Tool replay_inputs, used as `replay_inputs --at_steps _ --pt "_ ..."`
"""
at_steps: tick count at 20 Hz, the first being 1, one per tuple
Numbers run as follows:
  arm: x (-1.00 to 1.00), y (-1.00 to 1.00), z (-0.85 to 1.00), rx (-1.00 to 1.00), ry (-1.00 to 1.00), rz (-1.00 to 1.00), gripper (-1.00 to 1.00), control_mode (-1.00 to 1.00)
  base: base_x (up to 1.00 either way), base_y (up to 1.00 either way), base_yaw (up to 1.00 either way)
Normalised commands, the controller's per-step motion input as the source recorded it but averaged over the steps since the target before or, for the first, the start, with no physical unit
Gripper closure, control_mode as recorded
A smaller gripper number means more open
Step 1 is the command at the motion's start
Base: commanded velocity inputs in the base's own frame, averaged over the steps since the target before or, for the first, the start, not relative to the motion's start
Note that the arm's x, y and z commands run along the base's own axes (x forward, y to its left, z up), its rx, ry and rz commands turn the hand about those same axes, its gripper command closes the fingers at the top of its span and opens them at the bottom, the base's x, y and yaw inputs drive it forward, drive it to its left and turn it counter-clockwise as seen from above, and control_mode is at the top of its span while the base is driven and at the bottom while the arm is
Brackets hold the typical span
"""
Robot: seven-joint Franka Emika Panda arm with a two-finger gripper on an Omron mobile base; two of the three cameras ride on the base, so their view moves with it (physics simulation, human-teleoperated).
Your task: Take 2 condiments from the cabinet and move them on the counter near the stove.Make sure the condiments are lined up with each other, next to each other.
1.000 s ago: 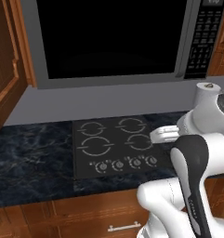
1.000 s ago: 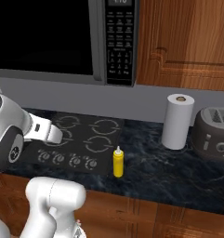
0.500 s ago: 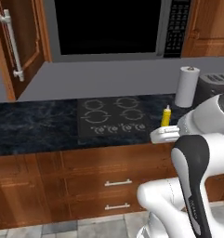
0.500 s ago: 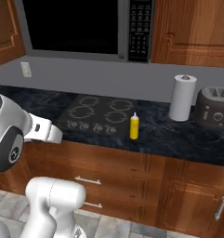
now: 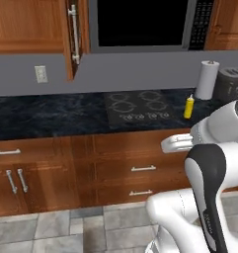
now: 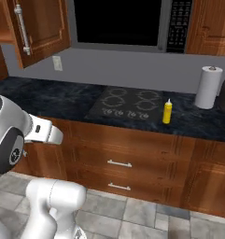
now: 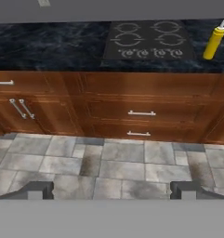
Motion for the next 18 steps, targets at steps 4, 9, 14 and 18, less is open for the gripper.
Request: replay_inputs --at_steps 4,9,14,18 --pt "0.00 0.00 0.00 0.00 0.00 0.00 -1.00 1.00 0.00 1.00 0.00" --pt "0.00 0.00 0.00 0.00 0.00 0.00 -1.00 1.00 0.10 0.99 0.00" --pt "0.00 0.00 0.00 0.00 0.00 0.00 -1.00 1.00 0.20 0.82 0.00" --pt "0.00 0.00 0.00 0.00 0.00 0.00 -1.00 1.00 0.40 0.56 0.00"
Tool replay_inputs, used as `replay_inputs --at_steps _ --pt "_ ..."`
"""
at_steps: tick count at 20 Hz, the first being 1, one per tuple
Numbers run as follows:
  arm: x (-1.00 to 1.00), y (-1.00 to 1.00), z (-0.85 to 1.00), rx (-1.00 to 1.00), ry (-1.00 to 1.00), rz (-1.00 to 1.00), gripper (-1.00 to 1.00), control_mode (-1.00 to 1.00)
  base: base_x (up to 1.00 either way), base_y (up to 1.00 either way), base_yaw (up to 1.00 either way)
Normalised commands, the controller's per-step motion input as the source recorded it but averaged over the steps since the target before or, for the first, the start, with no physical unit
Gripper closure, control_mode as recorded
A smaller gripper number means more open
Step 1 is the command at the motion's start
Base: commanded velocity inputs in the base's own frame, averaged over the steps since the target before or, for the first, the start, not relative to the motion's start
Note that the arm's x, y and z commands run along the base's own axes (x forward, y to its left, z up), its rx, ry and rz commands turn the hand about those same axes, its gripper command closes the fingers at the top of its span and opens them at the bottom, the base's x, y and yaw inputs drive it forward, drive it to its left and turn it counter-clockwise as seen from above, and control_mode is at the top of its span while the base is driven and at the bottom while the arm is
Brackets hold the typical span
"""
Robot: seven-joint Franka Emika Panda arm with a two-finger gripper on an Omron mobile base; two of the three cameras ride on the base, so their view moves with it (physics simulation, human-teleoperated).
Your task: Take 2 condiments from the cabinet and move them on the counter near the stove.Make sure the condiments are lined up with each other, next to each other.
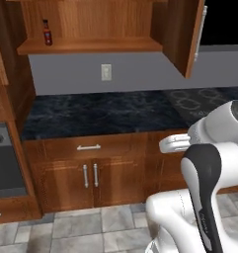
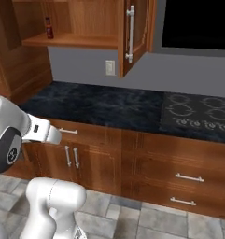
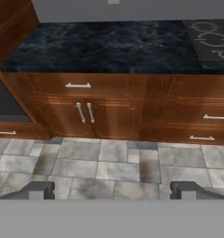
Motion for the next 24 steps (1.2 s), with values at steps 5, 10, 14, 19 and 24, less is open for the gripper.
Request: replay_inputs --at_steps 5,10,14,19,24 --pt "0.00 0.00 0.00 0.00 0.00 0.00 -1.00 1.00 0.60 0.34 0.00" --pt "0.00 0.00 0.00 0.00 0.00 0.00 -1.00 1.00 0.54 0.42 0.00" --pt "0.00 0.00 0.00 0.00 0.00 0.00 -1.00 1.00 0.50 0.54 0.00" --pt "0.00 0.00 0.00 0.00 0.00 0.00 -1.00 1.00 0.34 0.56 -0.01" --pt "0.00 0.00 0.00 0.00 0.00 0.00 -1.00 1.00 0.38 0.53 -0.02"
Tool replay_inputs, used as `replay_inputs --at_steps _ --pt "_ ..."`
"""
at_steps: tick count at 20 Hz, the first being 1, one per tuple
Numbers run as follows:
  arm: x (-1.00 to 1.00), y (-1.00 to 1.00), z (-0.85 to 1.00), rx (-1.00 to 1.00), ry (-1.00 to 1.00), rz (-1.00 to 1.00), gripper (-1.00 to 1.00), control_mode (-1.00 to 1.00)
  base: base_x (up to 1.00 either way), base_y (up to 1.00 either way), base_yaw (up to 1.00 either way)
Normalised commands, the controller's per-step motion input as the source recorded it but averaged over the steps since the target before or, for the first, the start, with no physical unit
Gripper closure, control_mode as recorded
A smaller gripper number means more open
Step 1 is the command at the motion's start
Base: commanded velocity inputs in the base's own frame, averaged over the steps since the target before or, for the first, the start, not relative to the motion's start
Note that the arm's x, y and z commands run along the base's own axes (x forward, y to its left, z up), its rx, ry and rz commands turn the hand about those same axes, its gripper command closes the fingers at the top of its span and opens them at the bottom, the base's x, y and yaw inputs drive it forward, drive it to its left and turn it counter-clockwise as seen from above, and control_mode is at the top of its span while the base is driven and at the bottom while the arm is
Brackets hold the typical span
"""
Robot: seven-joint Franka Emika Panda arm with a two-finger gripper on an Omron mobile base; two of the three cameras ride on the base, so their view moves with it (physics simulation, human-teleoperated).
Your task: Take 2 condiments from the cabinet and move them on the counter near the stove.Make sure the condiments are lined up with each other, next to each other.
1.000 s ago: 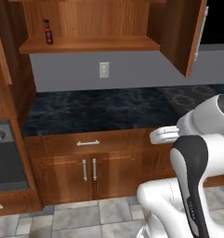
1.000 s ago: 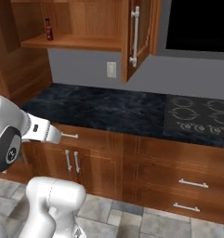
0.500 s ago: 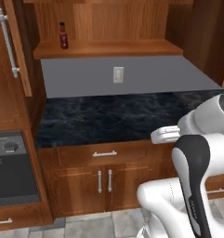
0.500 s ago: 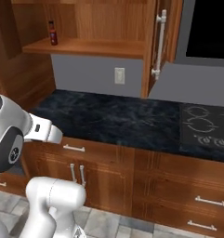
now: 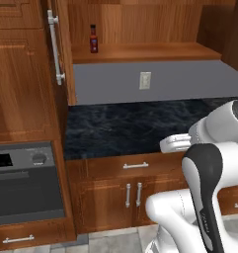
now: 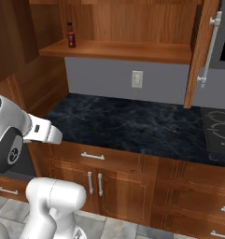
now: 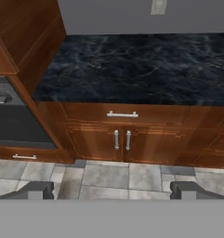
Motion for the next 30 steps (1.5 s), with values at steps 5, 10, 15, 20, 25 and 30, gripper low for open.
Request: replay_inputs --at_steps 5,10,15,20,25,30 --pt "0.00 0.00 0.00 0.00 0.00 0.00 -1.00 1.00 0.52 0.34 -0.05" --pt "0.00 0.00 0.00 0.00 0.00 0.00 -1.00 1.00 0.49 0.35 -0.06" --pt "0.00 0.00 0.00 0.00 0.00 0.00 -1.00 1.00 0.41 0.40 -0.06" --pt "0.00 0.00 0.00 0.00 0.00 0.00 -1.00 1.00 0.38 0.35 -0.05" --pt "0.00 0.00 0.00 0.00 0.00 0.00 -1.00 1.00 0.48 0.21 -0.06" --pt "0.00 0.00 0.00 0.00 0.00 0.00 -1.00 1.00 0.53 0.05 -0.04"
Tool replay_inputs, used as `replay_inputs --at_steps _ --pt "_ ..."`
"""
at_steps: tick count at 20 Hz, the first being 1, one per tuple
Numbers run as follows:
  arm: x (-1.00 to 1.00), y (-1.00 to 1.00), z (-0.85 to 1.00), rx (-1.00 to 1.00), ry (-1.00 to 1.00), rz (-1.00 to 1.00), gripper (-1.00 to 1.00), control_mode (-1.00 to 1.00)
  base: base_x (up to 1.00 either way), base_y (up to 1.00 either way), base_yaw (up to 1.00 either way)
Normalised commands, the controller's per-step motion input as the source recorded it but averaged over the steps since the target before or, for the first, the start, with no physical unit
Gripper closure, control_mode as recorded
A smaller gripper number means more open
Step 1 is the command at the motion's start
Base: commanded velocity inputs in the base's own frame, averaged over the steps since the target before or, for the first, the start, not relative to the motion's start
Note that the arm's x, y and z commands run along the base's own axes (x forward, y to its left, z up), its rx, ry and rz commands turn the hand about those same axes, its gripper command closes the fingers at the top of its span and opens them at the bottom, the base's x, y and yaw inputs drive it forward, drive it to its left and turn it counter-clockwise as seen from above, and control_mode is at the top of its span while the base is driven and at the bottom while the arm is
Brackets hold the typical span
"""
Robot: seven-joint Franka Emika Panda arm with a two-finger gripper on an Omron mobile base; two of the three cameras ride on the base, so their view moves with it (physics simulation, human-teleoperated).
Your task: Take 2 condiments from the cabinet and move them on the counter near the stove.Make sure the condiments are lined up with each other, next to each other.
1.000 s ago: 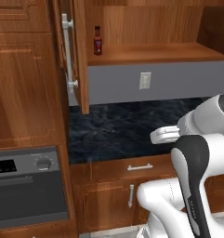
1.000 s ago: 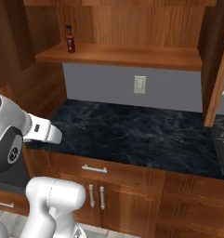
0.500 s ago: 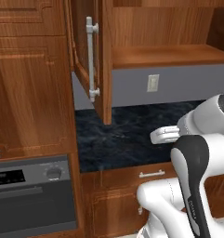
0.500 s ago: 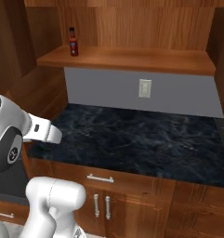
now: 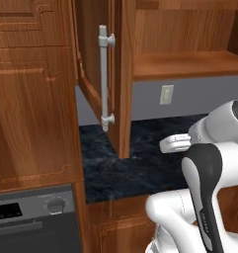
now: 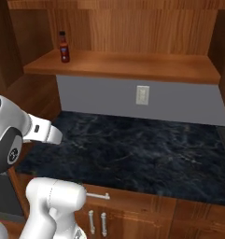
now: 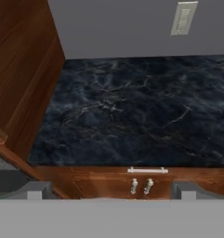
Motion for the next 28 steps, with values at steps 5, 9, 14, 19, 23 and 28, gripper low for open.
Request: replay_inputs --at_steps 5,9,14,19,23,28 --pt "0.00 0.00 0.00 0.00 0.00 0.00 -1.00 1.00 0.47 0.10 -0.03" --pt "0.00 0.00 0.00 0.00 0.00 0.00 -1.00 1.00 0.44 0.16 -0.04" --pt "0.00 0.00 0.00 0.00 0.00 0.00 -1.00 1.00 0.46 0.16 -0.04" --pt "0.00 0.00 0.00 0.00 0.00 0.00 -1.00 1.00 0.08 0.07 0.00" --pt "0.00 0.00 0.00 0.00 0.00 0.00 -1.00 1.00 0.01 0.00 0.00" --pt "0.00 0.00 0.00 0.00 0.00 0.00 -1.00 1.00 0.01 0.00 0.01"
